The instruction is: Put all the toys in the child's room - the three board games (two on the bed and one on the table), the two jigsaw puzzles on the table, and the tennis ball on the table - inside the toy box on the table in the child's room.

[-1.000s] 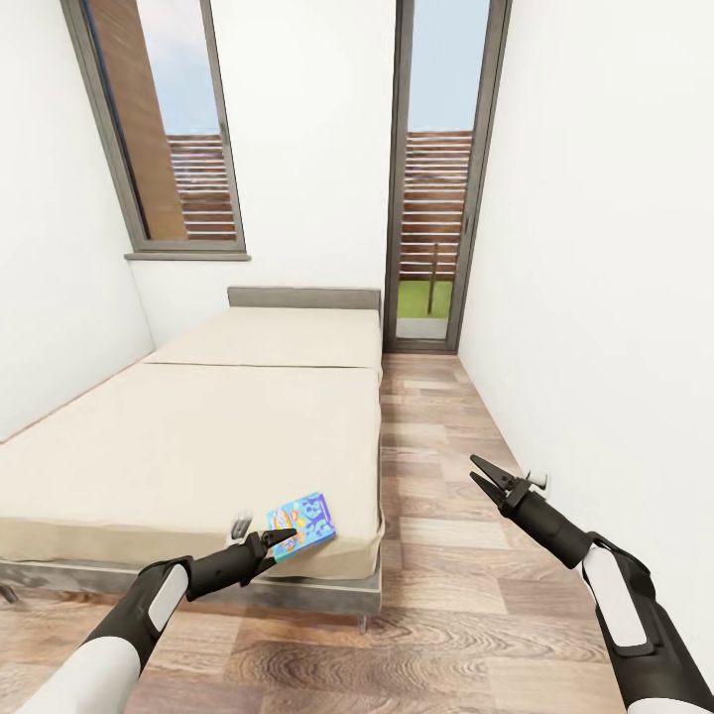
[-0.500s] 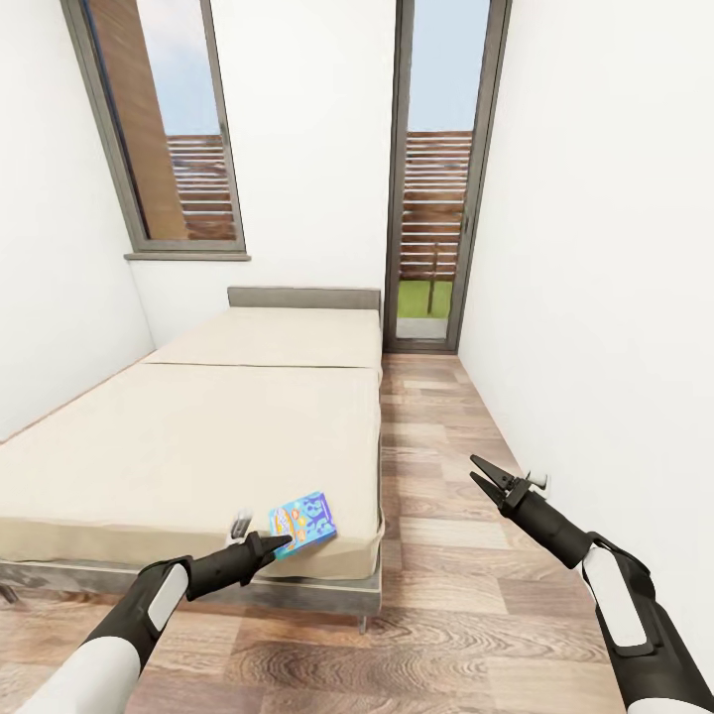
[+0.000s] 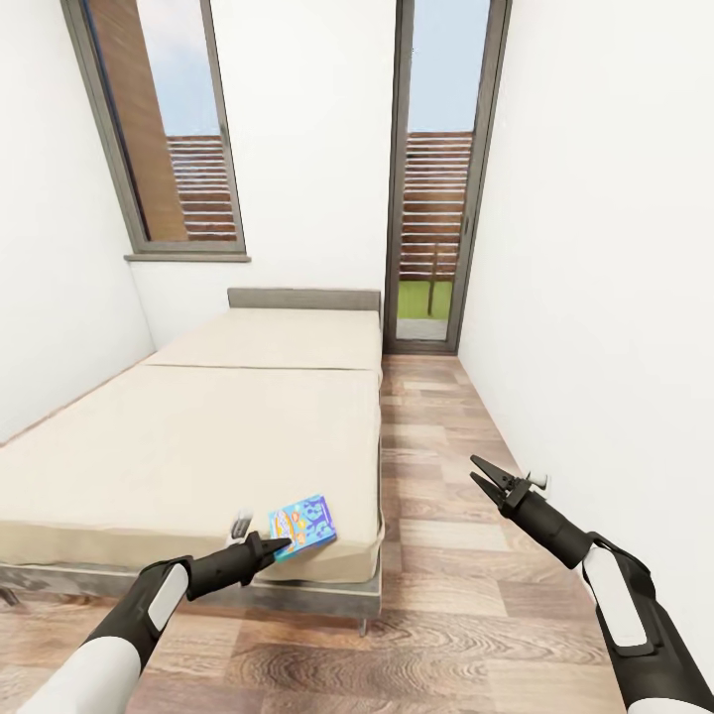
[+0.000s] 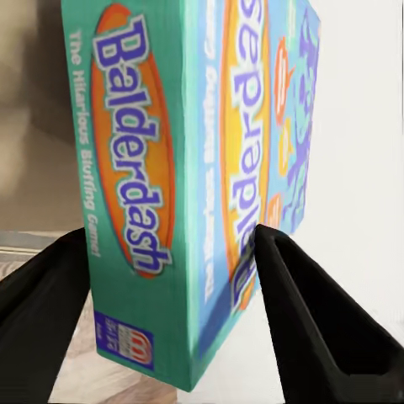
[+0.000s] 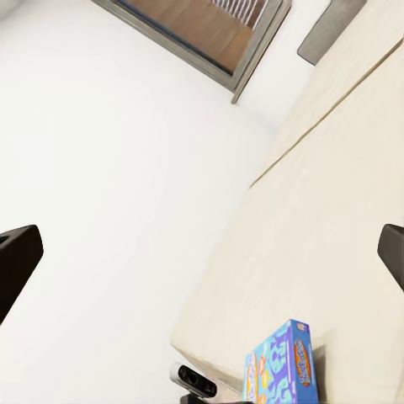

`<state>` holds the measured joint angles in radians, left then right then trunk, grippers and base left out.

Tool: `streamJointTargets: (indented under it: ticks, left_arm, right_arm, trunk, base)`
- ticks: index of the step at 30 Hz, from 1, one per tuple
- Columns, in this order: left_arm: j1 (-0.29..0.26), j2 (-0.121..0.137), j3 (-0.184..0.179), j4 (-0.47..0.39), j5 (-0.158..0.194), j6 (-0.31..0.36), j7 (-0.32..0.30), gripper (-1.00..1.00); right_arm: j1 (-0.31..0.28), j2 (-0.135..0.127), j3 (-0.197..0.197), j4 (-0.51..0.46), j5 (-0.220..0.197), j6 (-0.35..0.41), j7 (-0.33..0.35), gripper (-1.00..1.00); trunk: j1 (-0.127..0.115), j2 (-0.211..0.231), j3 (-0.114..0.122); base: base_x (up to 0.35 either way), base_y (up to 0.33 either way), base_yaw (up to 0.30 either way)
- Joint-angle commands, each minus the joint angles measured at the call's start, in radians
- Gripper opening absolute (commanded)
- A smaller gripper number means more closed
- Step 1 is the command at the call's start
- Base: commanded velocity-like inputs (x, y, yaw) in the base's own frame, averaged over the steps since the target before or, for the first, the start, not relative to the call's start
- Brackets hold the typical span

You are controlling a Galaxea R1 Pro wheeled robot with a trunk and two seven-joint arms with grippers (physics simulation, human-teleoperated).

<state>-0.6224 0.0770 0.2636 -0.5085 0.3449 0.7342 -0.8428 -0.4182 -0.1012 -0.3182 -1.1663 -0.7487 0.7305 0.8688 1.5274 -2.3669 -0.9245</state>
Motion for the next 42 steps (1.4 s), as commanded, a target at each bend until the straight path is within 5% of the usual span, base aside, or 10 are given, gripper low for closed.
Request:
streamJointTargets:
  ticks: [1,15,31,36,42]
  left_arm:
    - [0.000,0.000,0.003,0.001,-0.012,-0.003,-0.002,-1.00]
    - [0.000,0.007,0.005,-0.003,-0.011,0.015,-0.004,-1.00]
    - [0.000,0.013,0.012,-0.104,-0.010,0.174,-0.007,-1.00]
    - [0.000,0.064,0.002,-0.171,-0.017,0.254,-0.162,-1.00]
    - [-0.012,0.101,-0.021,-0.207,-0.020,0.293,-0.234,-1.00]
  right_arm:
    - [-0.001,0.000,-0.001,0.001,-0.003,0.006,0.001,1.00]
    - [-0.001,0.000,-0.001,0.007,-0.003,0.006,0.001,1.00]
    - [-0.001,-0.004,-0.003,0.011,-0.004,0.008,0.001,1.00]
    - [-0.001,-0.006,-0.017,0.020,-0.004,0.011,0.001,1.00]
    - [-0.001,-0.004,-0.019,0.021,0.003,0.012,-0.003,1.00]
  trunk:
    - [-0.004,0.007,0.002]
    - [-0.058,0.105,0.046]
    - [-0.108,0.196,0.087]
    - [-0.127,0.231,0.102]
    - [-0.150,0.273,0.121]
  base:
    - [0.000,0.000,0.000]
    - [0.000,0.000,0.000]
    - [0.000,0.000,0.000]
    - [0.000,0.000,0.000]
    - [0.000,0.000,0.000]
